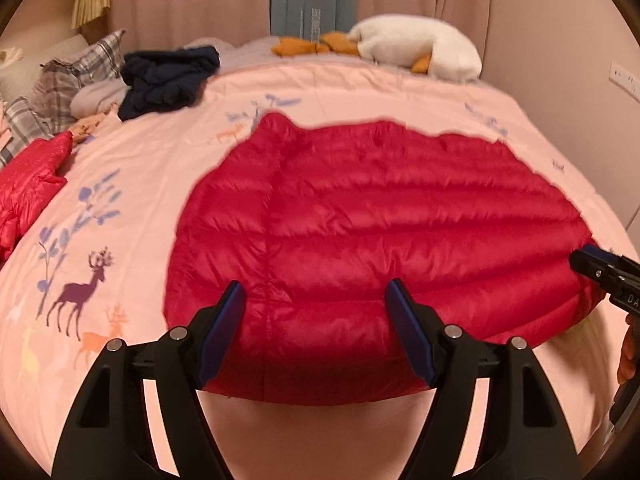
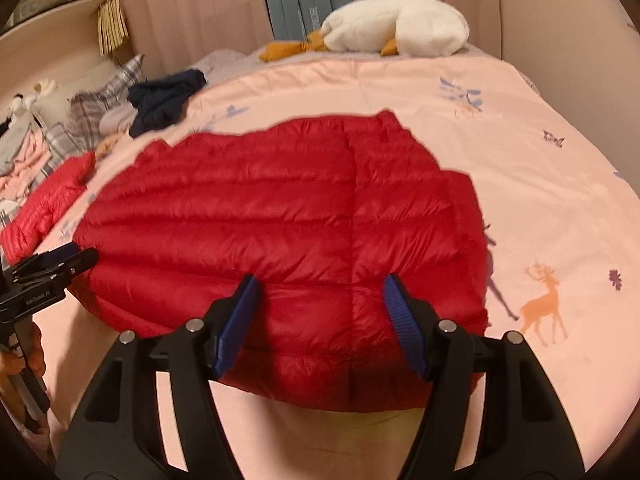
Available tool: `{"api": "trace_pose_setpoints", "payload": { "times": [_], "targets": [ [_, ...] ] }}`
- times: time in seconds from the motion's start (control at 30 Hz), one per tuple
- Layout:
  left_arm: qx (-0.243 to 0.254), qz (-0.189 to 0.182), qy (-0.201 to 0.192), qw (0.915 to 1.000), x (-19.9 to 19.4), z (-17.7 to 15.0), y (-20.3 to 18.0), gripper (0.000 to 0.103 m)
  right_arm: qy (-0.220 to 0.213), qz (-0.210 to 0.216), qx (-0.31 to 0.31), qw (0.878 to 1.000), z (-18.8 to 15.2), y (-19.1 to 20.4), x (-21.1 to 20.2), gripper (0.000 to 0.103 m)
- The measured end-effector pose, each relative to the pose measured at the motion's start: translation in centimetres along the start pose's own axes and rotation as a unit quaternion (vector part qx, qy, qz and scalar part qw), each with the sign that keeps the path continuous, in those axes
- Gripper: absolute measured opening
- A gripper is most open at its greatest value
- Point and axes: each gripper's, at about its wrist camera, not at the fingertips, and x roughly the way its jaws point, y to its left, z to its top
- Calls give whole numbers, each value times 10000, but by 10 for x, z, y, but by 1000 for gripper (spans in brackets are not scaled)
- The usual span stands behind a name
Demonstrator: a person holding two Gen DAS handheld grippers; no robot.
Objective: Fold large clothes
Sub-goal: 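Release the edge and smooth the folded jacket with both tools, then press both open tools along the folded edge of the red jacket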
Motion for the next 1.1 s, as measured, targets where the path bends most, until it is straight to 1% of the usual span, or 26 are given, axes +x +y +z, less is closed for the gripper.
{"api": "trace_pose_setpoints", "payload": {
  "times": [0.07,0.17,0.3,0.43,0.5,0.67,0.73,0.77,0.83,0.97,1.1],
  "targets": [
    [31,-10,63,10000,4,-1,-1,74,86,75,66,9999,-1,-2,3,67],
    [39,10,65,10000,3,-1,-2,74,62,111,117,9999,1,-2,0,67],
    [-21,-29,-29,10000,-7,1,-3,74,-219,239,120,9994,2,4,-18,67],
    [50,-46,-135,9999,-13,2,-13,74,-393,365,-6,9986,2,15,-27,68],
    [106,-101,-113,9998,-11,3,-19,74,-332,382,-77,9987,0,20,-23,69],
    [174,-109,47,9998,1,0,-25,74,50,219,-199,9996,-8,27,0,70],
    [195,-114,152,9996,7,-3,-26,77,146,221,-178,9995,-9,26,4,71],
    [206,-112,175,9996,8,-4,-26,80,178,222,-172,9994,-10,26,5,71],
    [238,-106,196,9995,8,-6,-25,81,197,218,-184,9994,-10,26,3,71],
    [153,-163,163,9996,0,-4,-24,81,22,323,-129,9994,-6,27,-9,71],
    [156,-192,-4,9997,-12,-3,-27,81,-319,472,-163,9982,-2,34,-25,71]
  ]
}}
